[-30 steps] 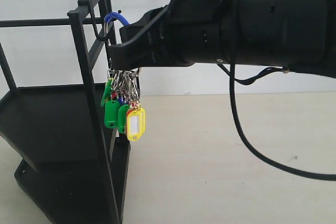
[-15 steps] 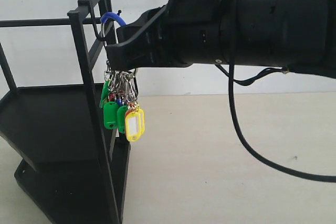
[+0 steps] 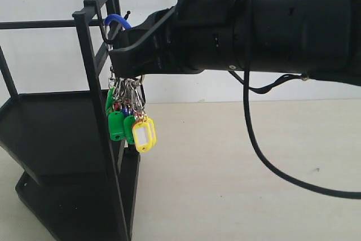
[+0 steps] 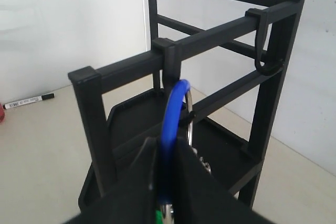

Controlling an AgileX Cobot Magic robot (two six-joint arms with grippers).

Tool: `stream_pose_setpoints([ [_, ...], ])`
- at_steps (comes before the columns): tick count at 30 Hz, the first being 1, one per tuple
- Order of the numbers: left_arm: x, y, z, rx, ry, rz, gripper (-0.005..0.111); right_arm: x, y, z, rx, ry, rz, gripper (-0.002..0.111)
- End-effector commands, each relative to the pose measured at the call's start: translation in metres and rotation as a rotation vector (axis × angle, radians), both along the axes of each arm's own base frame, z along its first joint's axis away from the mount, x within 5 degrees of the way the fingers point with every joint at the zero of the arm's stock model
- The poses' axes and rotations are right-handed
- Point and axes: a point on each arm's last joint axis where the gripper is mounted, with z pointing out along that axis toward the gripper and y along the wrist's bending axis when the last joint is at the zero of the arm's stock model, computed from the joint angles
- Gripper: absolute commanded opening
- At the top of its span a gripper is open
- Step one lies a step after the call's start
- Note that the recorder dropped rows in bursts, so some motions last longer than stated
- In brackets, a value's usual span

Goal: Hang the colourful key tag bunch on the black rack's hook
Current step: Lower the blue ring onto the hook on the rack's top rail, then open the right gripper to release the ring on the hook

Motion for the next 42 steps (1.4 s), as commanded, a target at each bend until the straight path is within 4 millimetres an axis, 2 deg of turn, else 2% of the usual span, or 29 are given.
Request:
stream_pose_setpoints([
  [1, 0.0, 0.0, 0.0, 0.008, -0.008, 0.003, 0.004, -0.001, 0.0, 0.003, 0.016, 0.001, 0.005, 0.0],
  [7, 0.0, 0.0, 0.0, 0.008, -0.008, 0.003, 0.004, -0.001, 0.0, 0.003, 0.014, -0.002, 0.006, 0.001],
  [12, 0.0, 0.0, 0.0, 0.008, -0.008, 0.003, 0.004, -0.001, 0.0, 0.003, 0.013, -0.003, 0.006, 0.007],
  [18, 0.0, 0.0, 0.0, 0.008, -0.008, 0.003, 0.004, -0.002, 0.001, 0.003, 0.017, -0.002, 0.017, 0.024],
  [22, 0.0, 0.0, 0.0, 0.008, -0.008, 0.003, 0.004, -0.003, 0.002, 0.004, 0.019, -0.004, 0.03, 0.043],
  [24, 0.0, 0.0, 0.0, 0.008, -0.008, 0.003, 0.004, -0.001, 0.001, 0.003, 0.011, -0.007, 0.014, 0.049],
  [34, 0.0, 0.0, 0.0, 0.008, -0.008, 0.003, 0.004, 0.014, -0.017, -0.001, -0.058, -0.002, -0.241, 0.046],
  [36, 0.0, 0.0, 0.0, 0.008, -0.008, 0.003, 0.004, 0.015, -0.021, -0.003, -0.084, -0.007, -0.275, 0.037],
  [41, 0.0, 0.0, 0.0, 0.008, -0.008, 0.003, 0.004, 0.008, -0.032, -0.018, -0.195, -0.03, -0.313, -0.001],
  [42, 0.0, 0.0, 0.0, 0.008, -0.008, 0.003, 0.004, 0.007, -0.034, -0.022, -0.201, -0.022, -0.319, 0.0],
])
